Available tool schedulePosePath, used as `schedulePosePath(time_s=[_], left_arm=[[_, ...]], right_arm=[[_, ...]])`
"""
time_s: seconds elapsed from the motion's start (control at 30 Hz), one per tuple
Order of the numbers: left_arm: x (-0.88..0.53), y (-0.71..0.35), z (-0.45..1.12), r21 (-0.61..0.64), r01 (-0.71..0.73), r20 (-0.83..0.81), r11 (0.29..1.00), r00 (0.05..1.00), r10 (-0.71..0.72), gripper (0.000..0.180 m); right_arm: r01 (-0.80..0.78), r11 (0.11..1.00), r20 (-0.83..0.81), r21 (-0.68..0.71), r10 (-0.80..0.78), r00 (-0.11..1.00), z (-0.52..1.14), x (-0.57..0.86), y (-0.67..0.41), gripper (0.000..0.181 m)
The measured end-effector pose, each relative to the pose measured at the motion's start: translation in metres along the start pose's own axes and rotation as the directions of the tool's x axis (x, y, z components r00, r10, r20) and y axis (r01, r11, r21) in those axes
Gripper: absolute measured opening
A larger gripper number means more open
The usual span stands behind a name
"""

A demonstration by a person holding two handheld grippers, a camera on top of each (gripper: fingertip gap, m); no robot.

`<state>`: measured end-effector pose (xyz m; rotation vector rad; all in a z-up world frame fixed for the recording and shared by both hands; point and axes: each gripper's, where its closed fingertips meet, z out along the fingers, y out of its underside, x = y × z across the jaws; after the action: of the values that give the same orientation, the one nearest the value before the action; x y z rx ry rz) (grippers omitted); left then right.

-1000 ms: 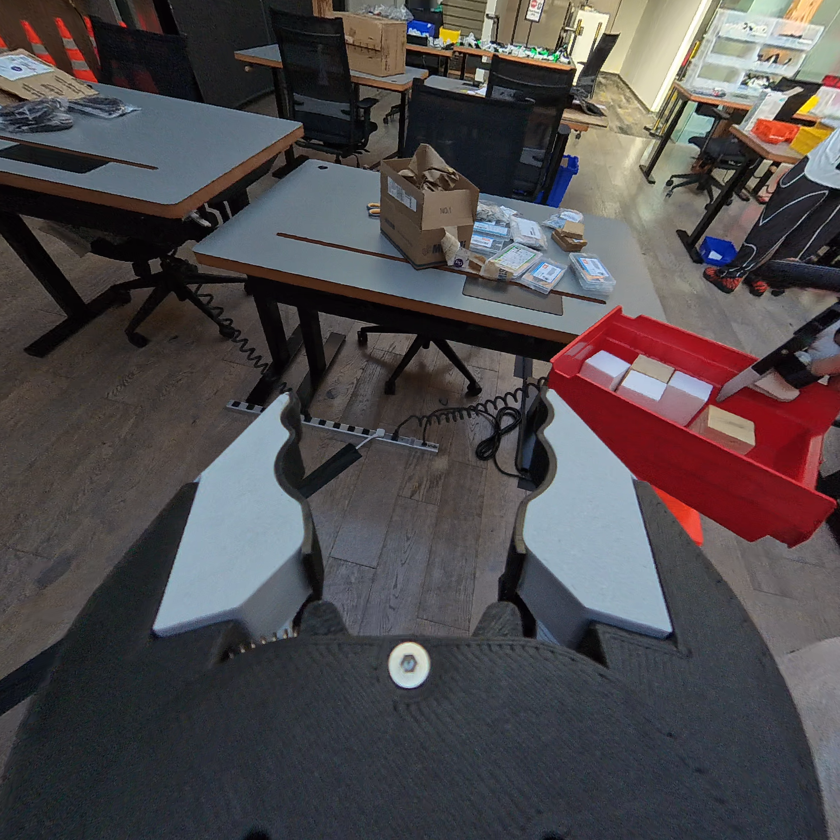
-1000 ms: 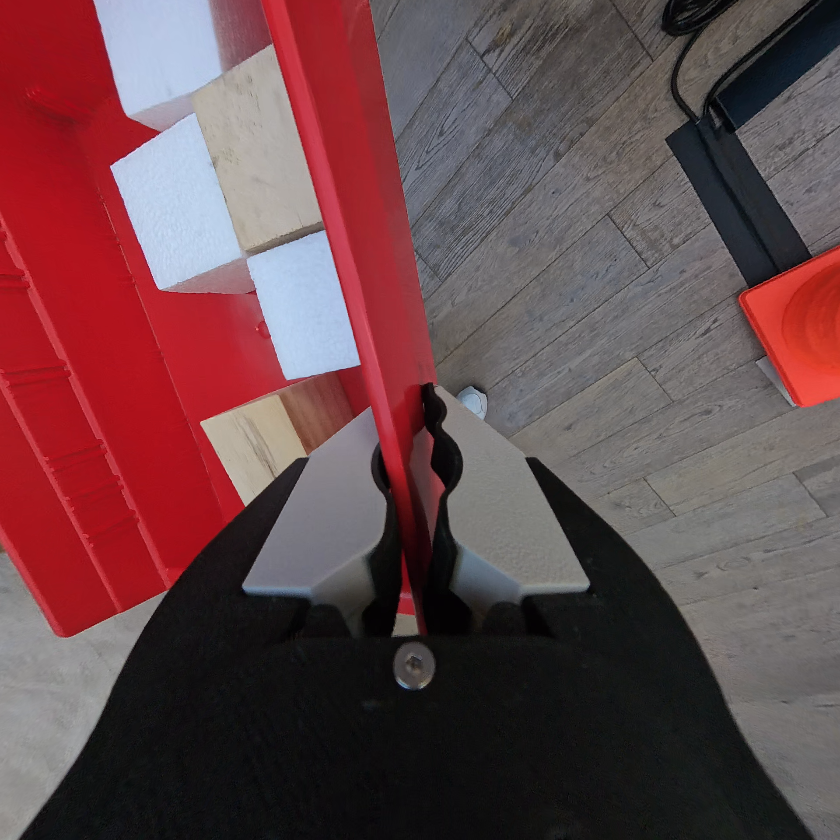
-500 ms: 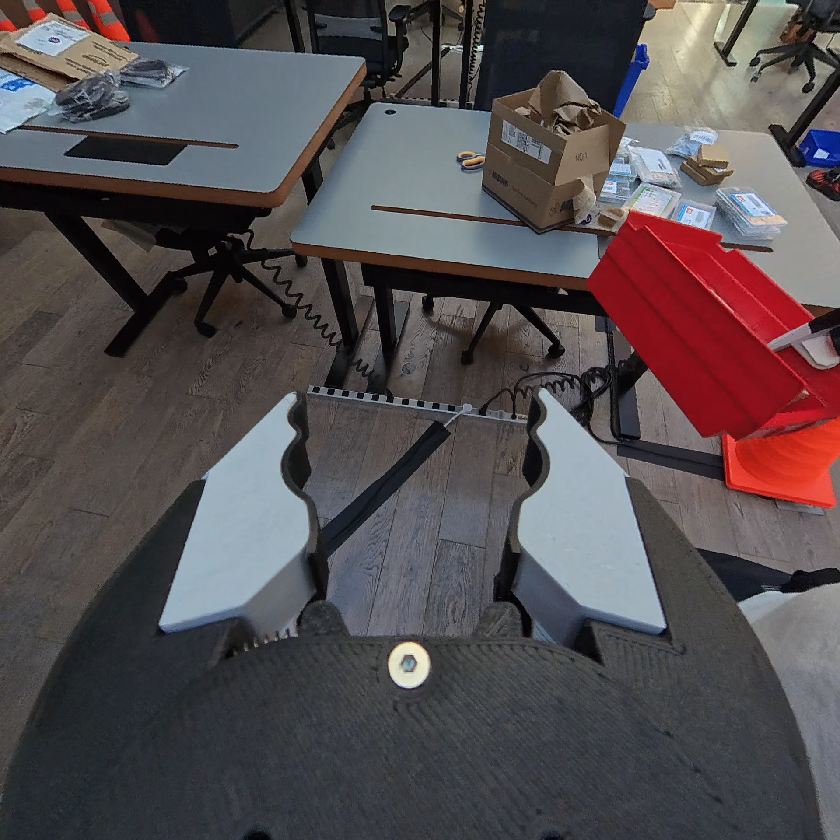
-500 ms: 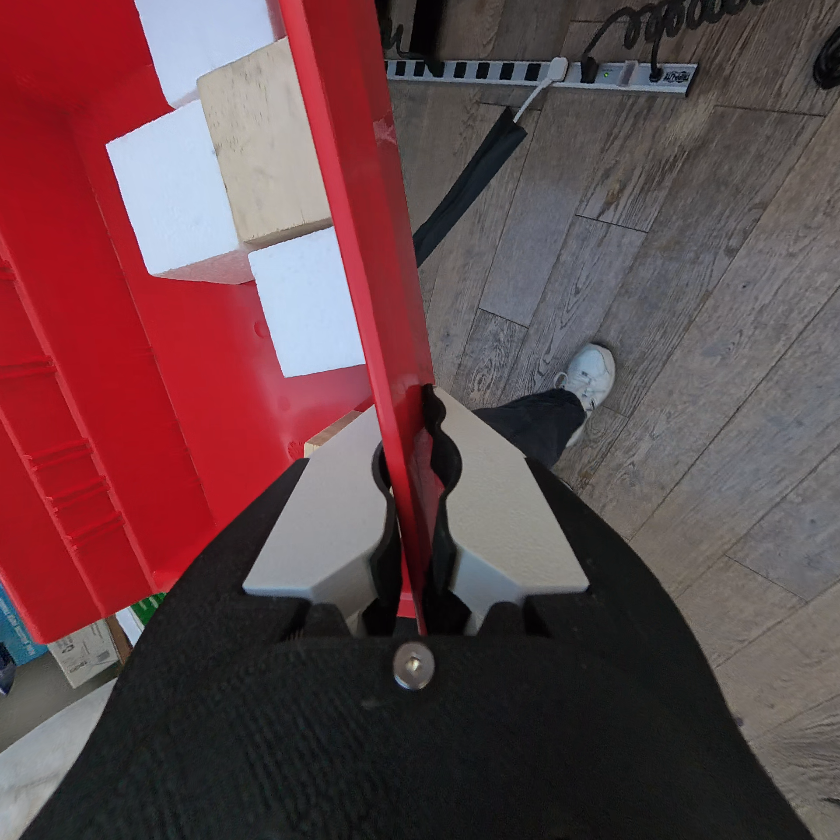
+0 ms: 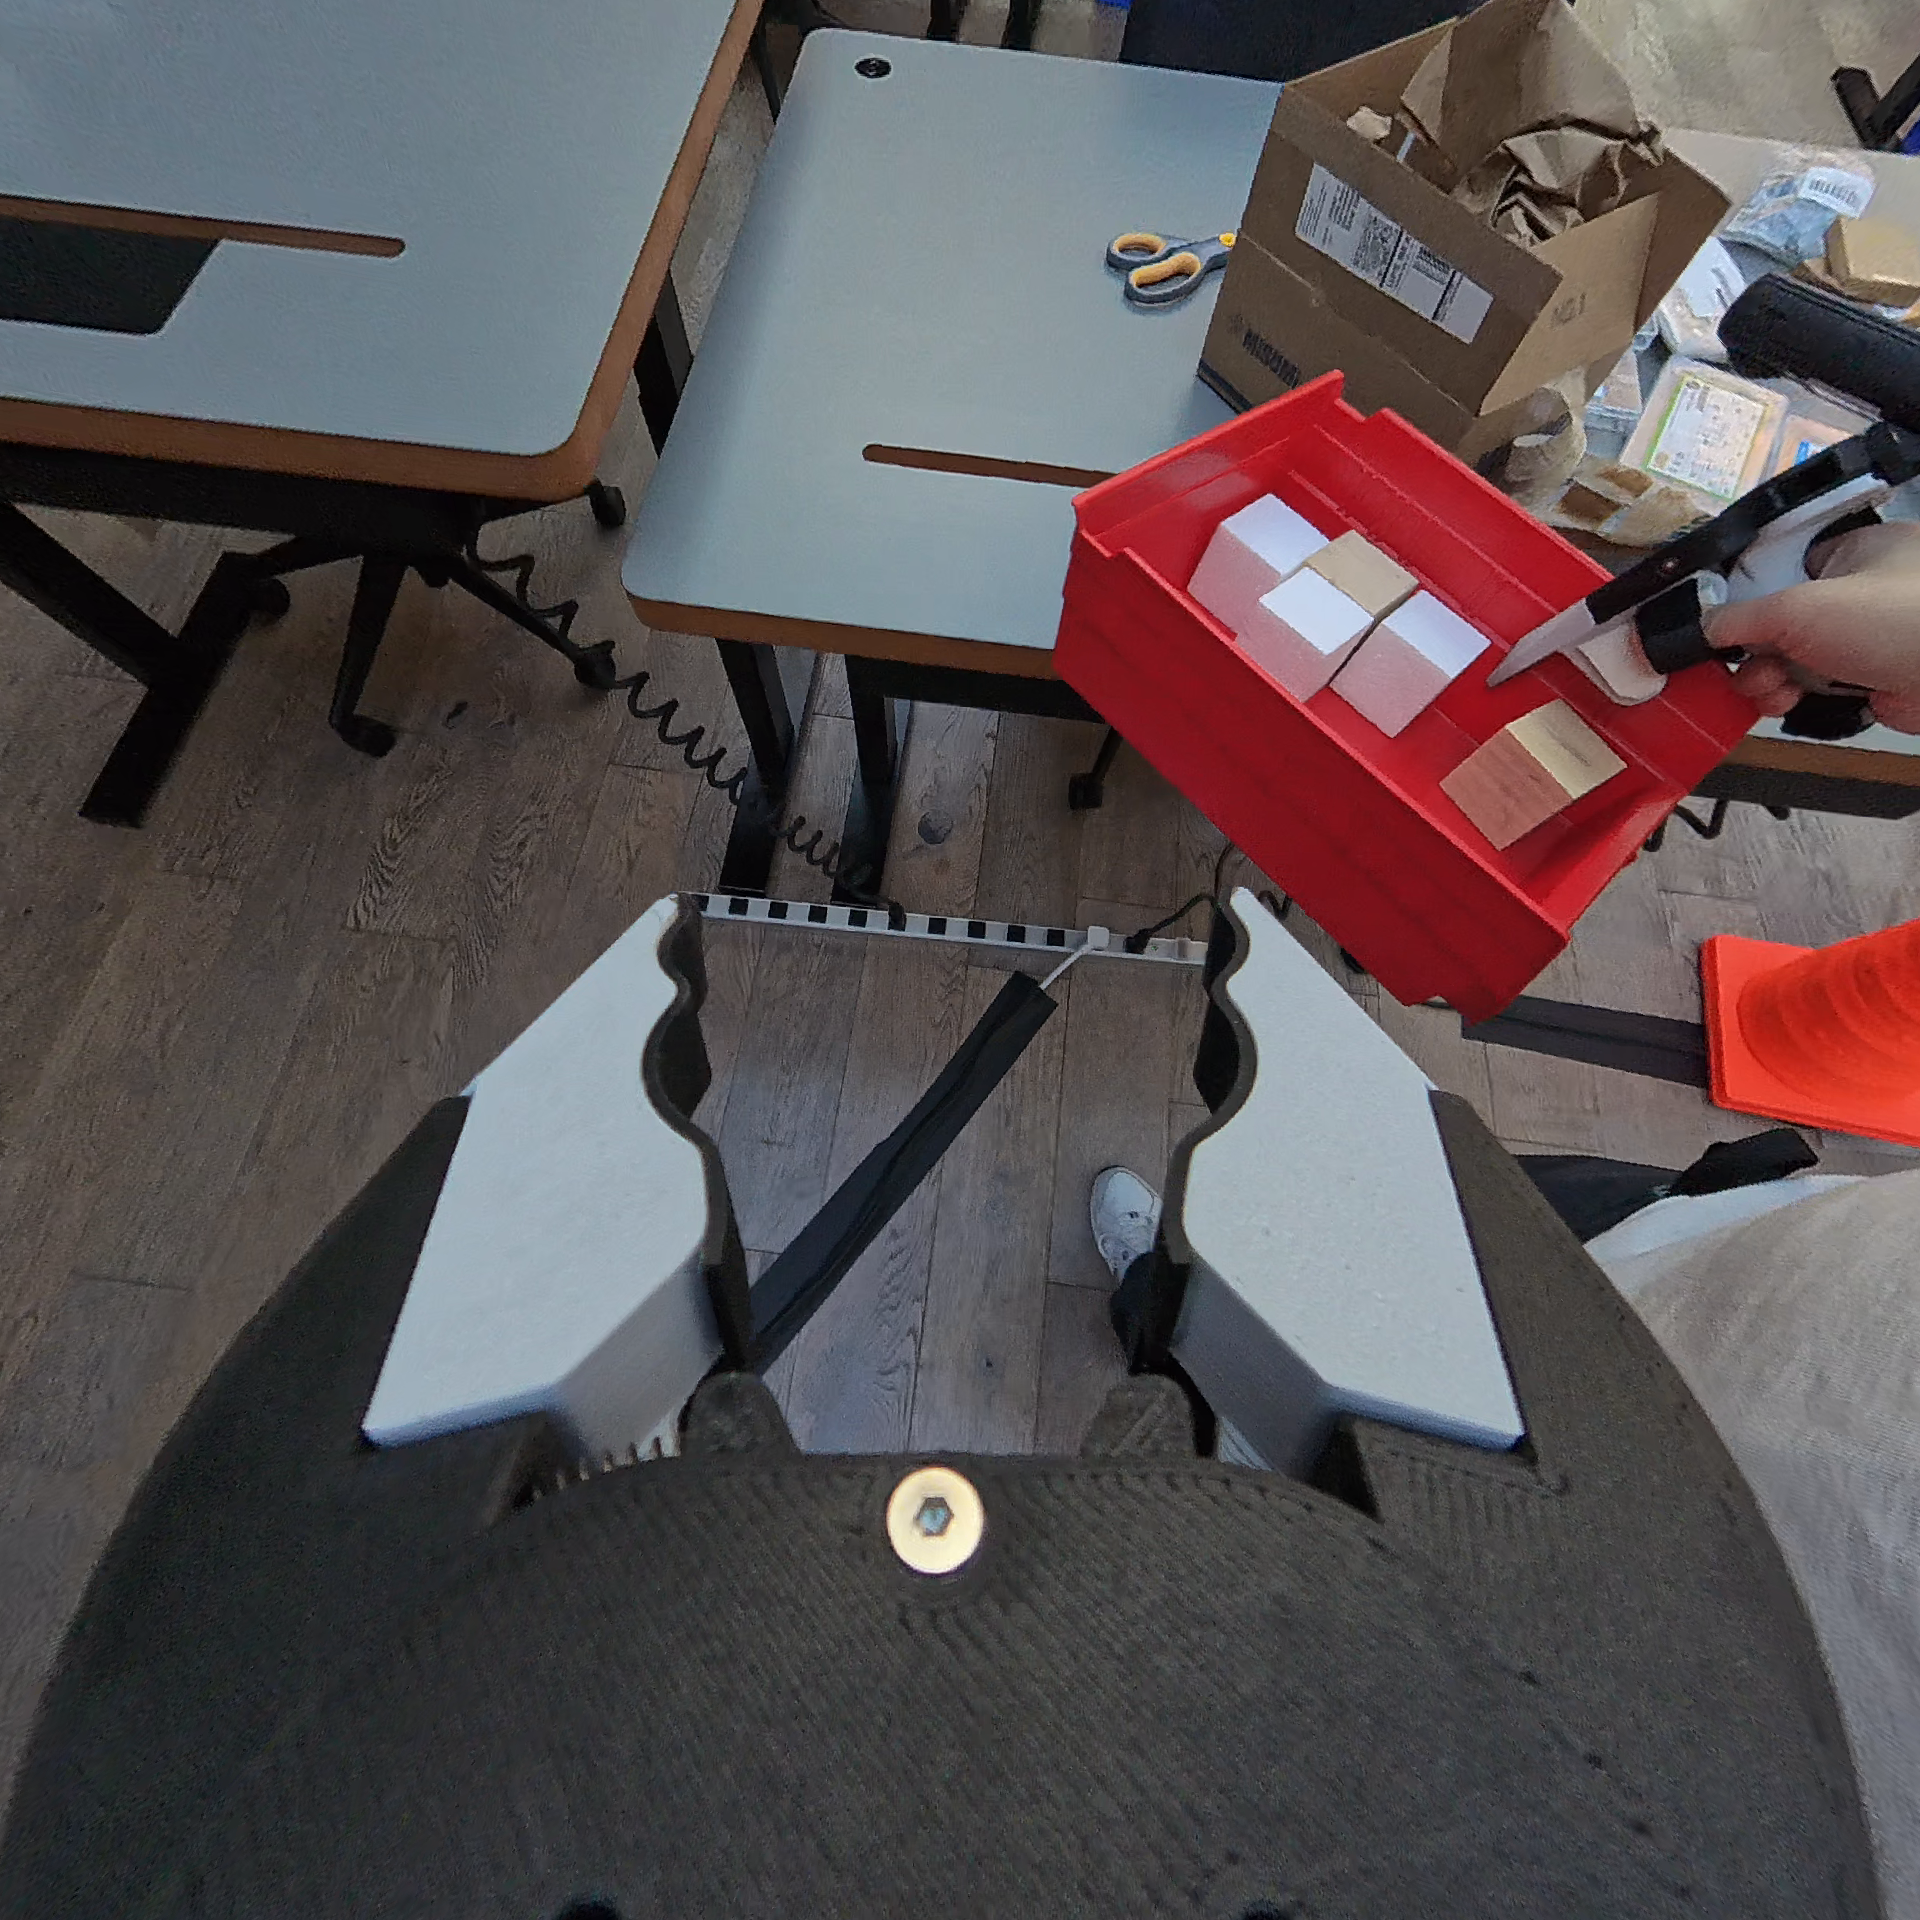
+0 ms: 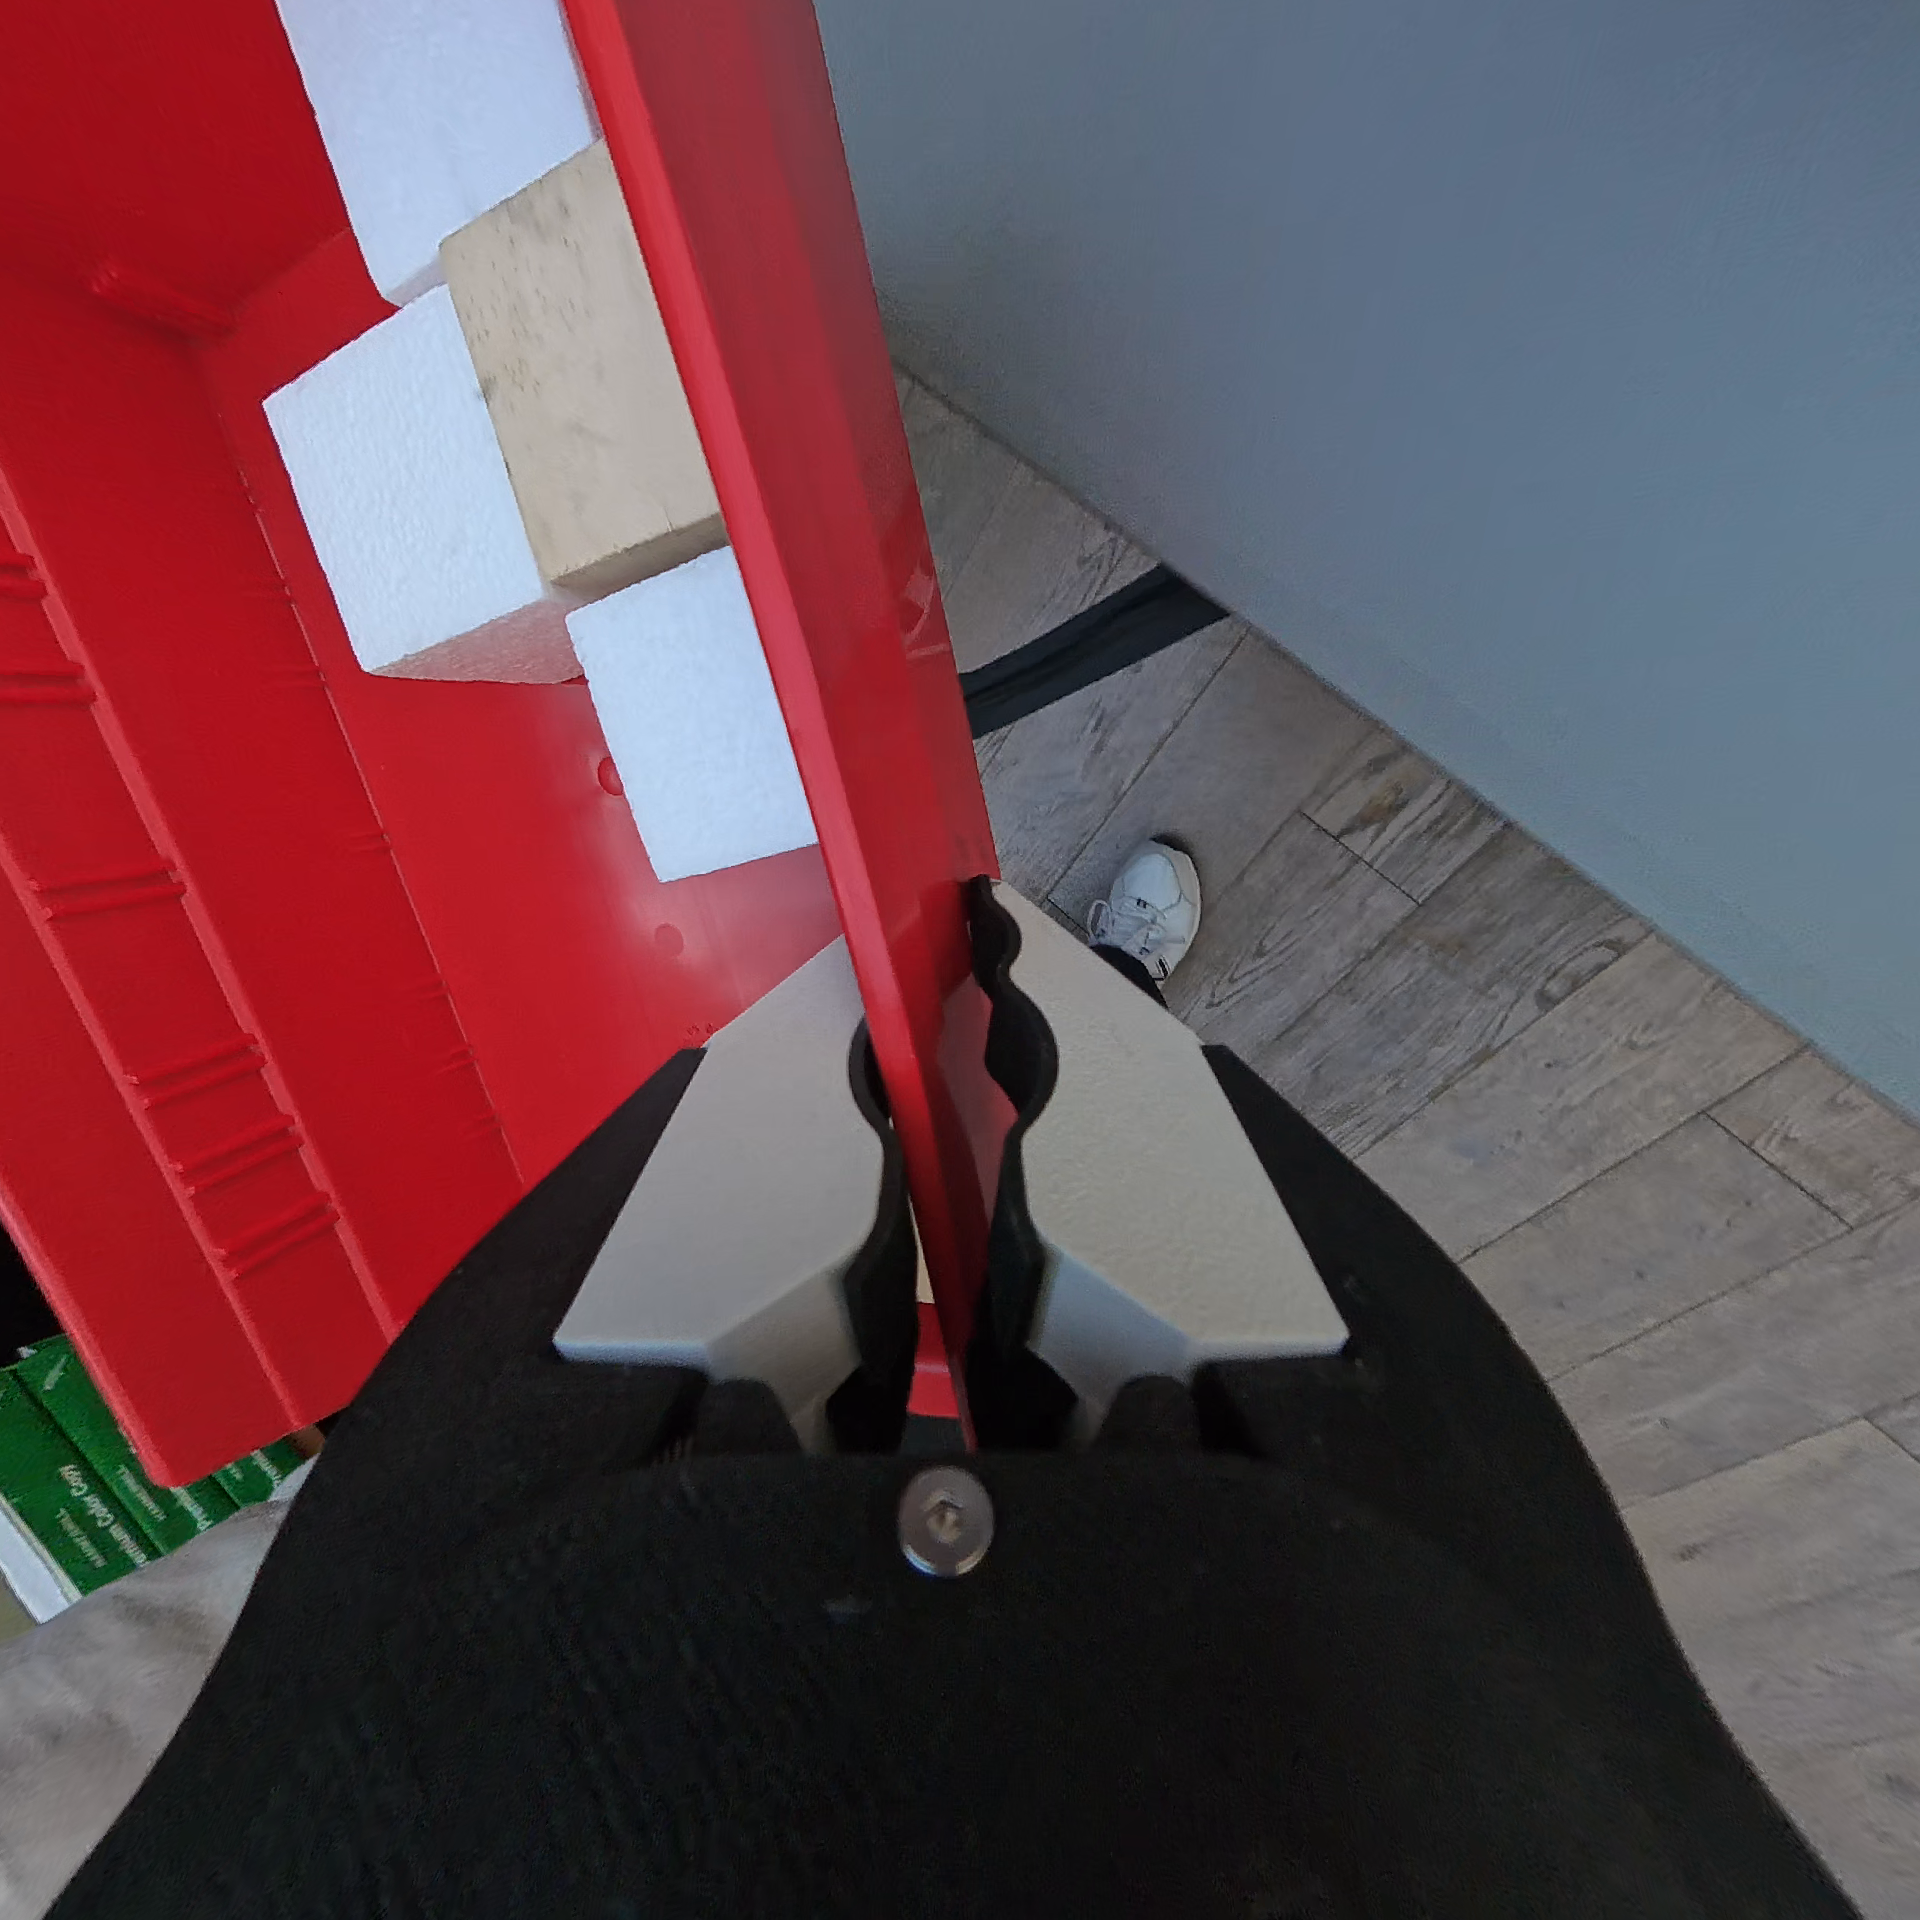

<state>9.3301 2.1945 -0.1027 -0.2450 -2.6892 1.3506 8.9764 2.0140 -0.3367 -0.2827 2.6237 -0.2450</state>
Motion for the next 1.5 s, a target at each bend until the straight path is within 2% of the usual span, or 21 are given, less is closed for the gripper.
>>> schedulePosePath(time_s=[0.2, 0.33, 0.53, 0.7, 0.8, 0.9, 0.97, 1.03, 1.1, 1.2, 1.27, 1.33, 1.4, 1.43, 1.5], left_arm=[[-0.026, -0.066, 0.085, 0.026, 0.008, -0.08, 1.0, 0.997, -0.006, 0.094], [-0.069, -0.077, 0.142, -0.043, -0.095, -0.061, 0.995, 0.994, 0.092, 0.096], [-0.138, -0.105, 0.229, -0.093, -0.209, -0.161, 0.973, 0.968, 0.193, 0.096], [-0.191, -0.16, 0.292, -0.087, -0.309, -0.318, 0.947, 0.909, 0.268, 0.094], [-0.206, -0.198, 0.323, -0.023, -0.384, -0.403, 0.923, 0.849, 0.343, 0.09], [-0.211, -0.219, 0.362, -0.006, -0.447, -0.477, 0.894, 0.787, 0.39, 0.094], [-0.205, -0.234, 0.386, 0.022, -0.452, -0.507, 0.892, 0.764, 0.4, 0.096], [-0.194, -0.249, 0.404, 0.069, -0.44, -0.526, 0.895, 0.746, 0.408, 0.096], [-0.183, -0.258, 0.416, 0.091, -0.425, -0.541, 0.901, 0.738, 0.403, 0.096], [-0.17, -0.263, 0.419, 0.094, -0.413, -0.553, 0.906, 0.735, 0.392, 0.096], [-0.168, -0.264, 0.417, 0.101, -0.422, -0.54, 0.901, 0.737, 0.406, 0.094], [-0.174, -0.262, 0.418, 0.084, -0.434, -0.496, 0.897, 0.762, 0.415, 0.095], [-0.18, -0.259, 0.414, 0.073, -0.41, -0.47, 0.909, 0.79, 0.394, 0.095], [-0.182, -0.257, 0.412, 0.075, -0.388, -0.462, 0.919, 0.803, 0.377, 0.094], [-0.186, -0.25, 0.408, 0.059, -0.357, -0.464, 0.932, 0.817, 0.342, 0.092]], right_arm=[[-0.054, 0.996, -0.009, 0.074, 0.055, 0.998, 0.043, -0.021, -0.123, 0.003], [-0.105, 0.982, -0.058, 0.157, 0.115, 0.992, 0.078, -0.027, -0.191, 0.004], [-0.244, 0.942, -0.14, 0.229, 0.28, 0.95, 0.131, -0.031, -0.254, 0.008], [-0.454, 0.835, -0.08, 0.311, 0.499, 0.863, 0.152, -0.055, -0.288, 0.014], [-0.446, 0.795, -0.101, 0.411, 0.527, 0.844, 0.158, -0.059, -0.318, 0.015], [-0.409, 0.776, -0.099, 0.48, 0.511, 0.854, 0.148, -0.07, -0.346, 0.013], [-0.251, 0.779, -0.156, 0.575, 0.405, 0.901, 0.12, -0.075, -0.37, 0.022], [0.081, 0.768, -0.27, 0.636, 0.122, 0.955, 0.091, -0.102, -0.401, 0.028], [0.401, 0.723, -0.371, 0.563, -0.213, 0.904, 0.088, -0.14, -0.418, 0.049], [0.726, 0.621, -0.334, 0.294, -0.645, 0.687, 0.126, -0.177, -0.415, 0.063], [0.855, 0.512, -0.287, 0.084, -0.809, 0.513, 0.16, -0.172, -0.413, 0.069], [0.92, 0.374, -0.247, -0.122, -0.909, 0.336, 0.189, -0.154, -0.414, 0.067], [0.941, 0.245, -0.216, -0.232, -0.957, 0.195, 0.208, -0.142, -0.425, 0.067], [0.941, 0.207, -0.207, -0.267, -0.966, 0.154, 0.213, -0.138, -0.431, 0.068], [0.936, 0.192, -0.186, -0.294, -0.972, 0.141, 0.221, -0.138, -0.439, 0.073]])
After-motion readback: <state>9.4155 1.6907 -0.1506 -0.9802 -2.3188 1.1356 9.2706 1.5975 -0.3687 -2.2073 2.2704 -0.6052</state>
